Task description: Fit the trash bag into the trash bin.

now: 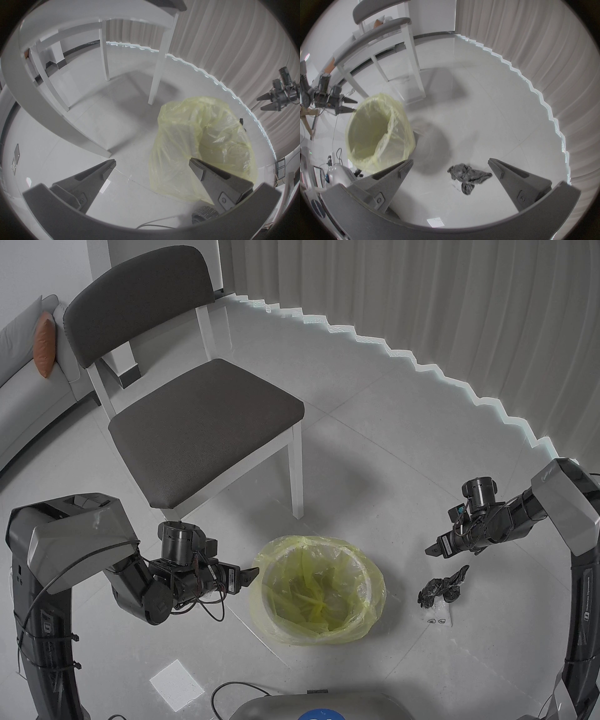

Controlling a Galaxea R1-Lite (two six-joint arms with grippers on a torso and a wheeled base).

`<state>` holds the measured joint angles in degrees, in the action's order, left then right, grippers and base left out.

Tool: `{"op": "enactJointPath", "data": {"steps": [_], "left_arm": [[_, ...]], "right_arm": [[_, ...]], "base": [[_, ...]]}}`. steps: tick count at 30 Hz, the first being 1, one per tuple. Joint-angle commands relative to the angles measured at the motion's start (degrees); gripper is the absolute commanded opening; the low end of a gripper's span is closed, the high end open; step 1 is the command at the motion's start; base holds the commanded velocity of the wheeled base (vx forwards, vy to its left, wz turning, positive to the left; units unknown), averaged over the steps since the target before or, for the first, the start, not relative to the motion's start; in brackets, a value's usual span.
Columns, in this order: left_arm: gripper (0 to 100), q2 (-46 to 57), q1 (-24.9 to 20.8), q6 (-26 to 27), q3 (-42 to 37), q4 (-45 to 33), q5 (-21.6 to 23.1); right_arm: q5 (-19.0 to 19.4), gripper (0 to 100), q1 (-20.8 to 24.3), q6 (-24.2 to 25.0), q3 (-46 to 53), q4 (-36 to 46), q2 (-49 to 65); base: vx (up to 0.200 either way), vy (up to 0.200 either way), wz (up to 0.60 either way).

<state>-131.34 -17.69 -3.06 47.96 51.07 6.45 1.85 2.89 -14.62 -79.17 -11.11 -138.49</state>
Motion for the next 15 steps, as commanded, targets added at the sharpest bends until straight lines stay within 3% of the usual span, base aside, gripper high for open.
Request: {"op": "enactJointPath", "data": {"steps": [1,6,15], "left_arm": [[100,1.4,-0.3,0.0,-4.5,3.7,-0.1],[100,1.2,0.2,0.0,-6.8,6.1,-0.1],[100,-0.6,0.5,-0.1,-6.6,6.6,0.0]], "right_arm": [[-1.5,100,-2.2,-0.4,-9.6,6.4,-8.2],[-2.1,100,-3.9,-0.4,-16.8,12.4,-12.6],[-2.1,100,-6.2,-0.7,-17.1,15.2,-14.0]], "base": [[0.0,0.0,0.0],[0.0,0.0,0.0],[0.0,0.0,0.0]]}}
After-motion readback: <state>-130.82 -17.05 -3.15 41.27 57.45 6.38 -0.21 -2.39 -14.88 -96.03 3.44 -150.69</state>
